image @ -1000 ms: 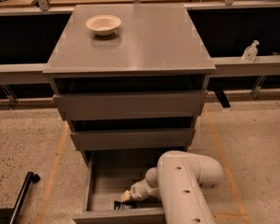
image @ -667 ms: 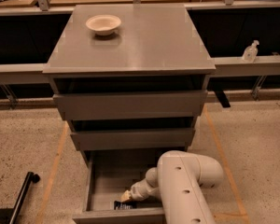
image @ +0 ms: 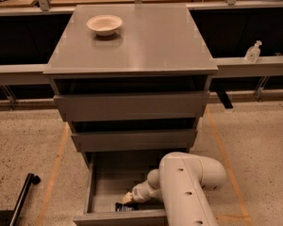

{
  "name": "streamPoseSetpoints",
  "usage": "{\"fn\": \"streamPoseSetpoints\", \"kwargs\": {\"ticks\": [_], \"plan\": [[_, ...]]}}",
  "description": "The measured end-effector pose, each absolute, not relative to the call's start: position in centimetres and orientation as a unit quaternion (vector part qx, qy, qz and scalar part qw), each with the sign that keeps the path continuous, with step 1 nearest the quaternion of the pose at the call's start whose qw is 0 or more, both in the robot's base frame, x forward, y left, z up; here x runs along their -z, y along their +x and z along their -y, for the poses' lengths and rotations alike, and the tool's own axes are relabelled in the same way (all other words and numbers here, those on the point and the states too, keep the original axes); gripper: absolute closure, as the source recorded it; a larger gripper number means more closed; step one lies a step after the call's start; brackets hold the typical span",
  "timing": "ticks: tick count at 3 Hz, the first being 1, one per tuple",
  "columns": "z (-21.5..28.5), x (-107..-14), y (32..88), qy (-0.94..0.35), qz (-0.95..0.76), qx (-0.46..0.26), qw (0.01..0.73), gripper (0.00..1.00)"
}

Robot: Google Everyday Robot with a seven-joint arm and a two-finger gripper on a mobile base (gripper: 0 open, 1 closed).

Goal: Pick rxbar blueberry from bottom drawer and place on counter

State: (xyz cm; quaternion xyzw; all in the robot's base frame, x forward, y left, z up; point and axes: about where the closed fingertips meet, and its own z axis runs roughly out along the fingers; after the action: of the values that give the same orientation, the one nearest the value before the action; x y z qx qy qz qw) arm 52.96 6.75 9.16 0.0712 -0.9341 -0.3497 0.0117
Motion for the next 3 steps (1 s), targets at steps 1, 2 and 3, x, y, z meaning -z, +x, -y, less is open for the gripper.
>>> {"fn": "streamPoseSetpoints", "kwargs": {"ticks": [1, 2, 3], "plan": [[-6.75, -9.16, 52.96, 0.071, 0.934, 0.350, 0.012, 1.00], [-6.75, -9.17, 52.96, 0.071, 0.934, 0.350, 0.012, 0.85], [-6.76, -9.16, 52.95, 0.071, 0.934, 0.350, 0.012, 0.62]]}}
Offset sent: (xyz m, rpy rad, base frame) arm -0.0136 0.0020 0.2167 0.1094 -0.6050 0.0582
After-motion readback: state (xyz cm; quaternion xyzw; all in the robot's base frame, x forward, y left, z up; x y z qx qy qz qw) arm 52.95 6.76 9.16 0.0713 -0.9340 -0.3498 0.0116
